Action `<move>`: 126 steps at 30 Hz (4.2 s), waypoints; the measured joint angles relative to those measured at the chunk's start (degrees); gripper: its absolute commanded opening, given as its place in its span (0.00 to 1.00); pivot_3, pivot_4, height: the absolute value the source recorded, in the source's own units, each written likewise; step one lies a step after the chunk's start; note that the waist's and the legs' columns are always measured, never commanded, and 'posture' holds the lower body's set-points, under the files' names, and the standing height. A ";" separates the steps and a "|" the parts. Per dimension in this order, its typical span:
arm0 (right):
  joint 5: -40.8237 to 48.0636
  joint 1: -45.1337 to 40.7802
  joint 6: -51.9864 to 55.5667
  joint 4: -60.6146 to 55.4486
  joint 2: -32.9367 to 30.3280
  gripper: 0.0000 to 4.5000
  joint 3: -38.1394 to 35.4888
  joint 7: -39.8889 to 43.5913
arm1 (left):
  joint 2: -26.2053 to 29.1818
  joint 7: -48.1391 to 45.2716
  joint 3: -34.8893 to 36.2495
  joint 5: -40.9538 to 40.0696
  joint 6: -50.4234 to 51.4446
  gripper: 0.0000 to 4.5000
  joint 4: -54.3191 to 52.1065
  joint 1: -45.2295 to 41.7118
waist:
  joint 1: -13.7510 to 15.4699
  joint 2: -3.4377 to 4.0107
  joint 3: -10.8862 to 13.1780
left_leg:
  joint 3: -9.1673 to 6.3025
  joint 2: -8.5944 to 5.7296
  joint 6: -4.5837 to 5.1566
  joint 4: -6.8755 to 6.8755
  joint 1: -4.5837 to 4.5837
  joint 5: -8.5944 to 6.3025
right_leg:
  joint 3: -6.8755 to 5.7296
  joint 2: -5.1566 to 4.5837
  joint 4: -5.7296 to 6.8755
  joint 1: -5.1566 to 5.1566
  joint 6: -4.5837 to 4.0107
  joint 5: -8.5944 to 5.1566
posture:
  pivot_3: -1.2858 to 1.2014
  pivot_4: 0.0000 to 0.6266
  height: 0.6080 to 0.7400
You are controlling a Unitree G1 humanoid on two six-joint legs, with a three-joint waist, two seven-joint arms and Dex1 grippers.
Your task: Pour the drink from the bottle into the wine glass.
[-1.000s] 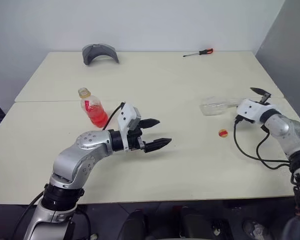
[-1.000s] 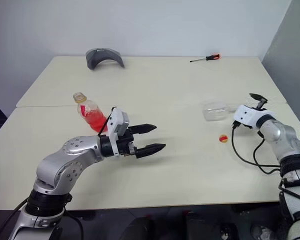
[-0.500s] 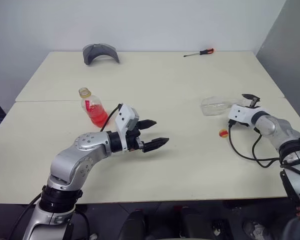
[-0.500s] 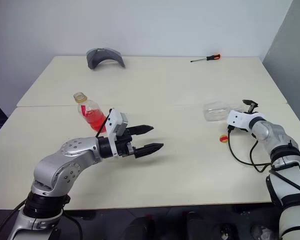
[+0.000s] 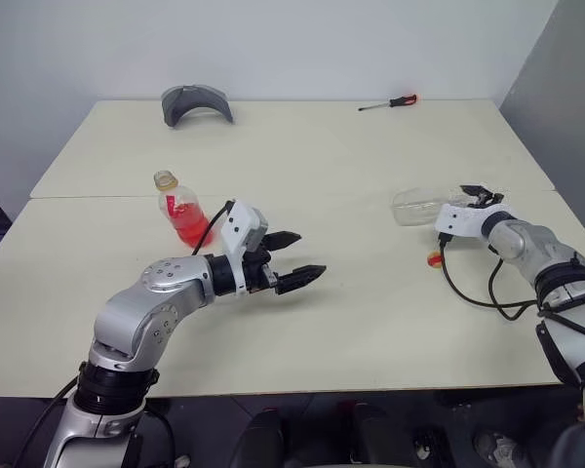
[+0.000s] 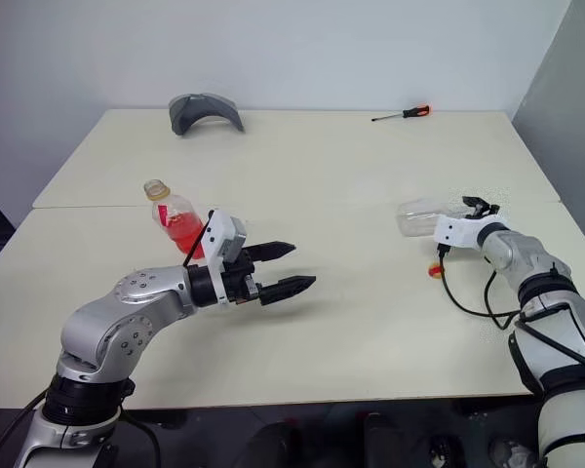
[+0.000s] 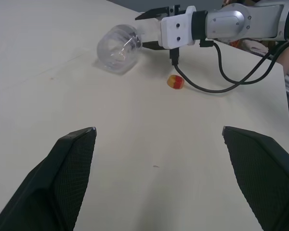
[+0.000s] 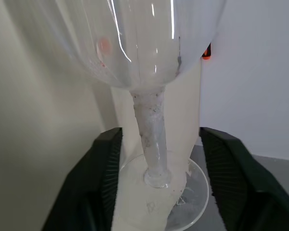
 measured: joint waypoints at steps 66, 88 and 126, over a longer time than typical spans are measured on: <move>-0.91 -1.78 1.35 1.03 -0.08 0.70 1.28 0.79 | -0.83 0.86 1.03 0.60 -0.69 1.00 2.56 -3.03 | -0.06 0.00 0.00 | 0.00 0.00 0.00 0.00 0.00 0.00 | 0.00 0.00 0.00 0.00 0.00 0.00 | 0.52 0.24 1.00; 5.71 -3.04 -5.89 0.51 5.51 0.02 -4.08 2.72 | -0.58 3.31 3.35 1.69 0.19 1.00 0.34 2.72 | -1.62 0.00 0.00 | 0.07 0.07 0.00 -0.03 0.03 0.00 | 0.05 0.02 0.02 -0.03 0.00 0.00 | 0.52 0.24 1.00; 39.22 18.99 26.80 -39.20 38.10 0.02 -21.93 16.06 | -11.64 29.14 19.10 1.07 -2.33 1.00 -30.25 42.22 | 0.24 0.13 -0.72 | -0.12 0.01 0.23 -0.10 0.14 -0.14 | -0.13 -0.02 0.01 0.07 -0.03 -0.01 | 0.52 0.24 1.00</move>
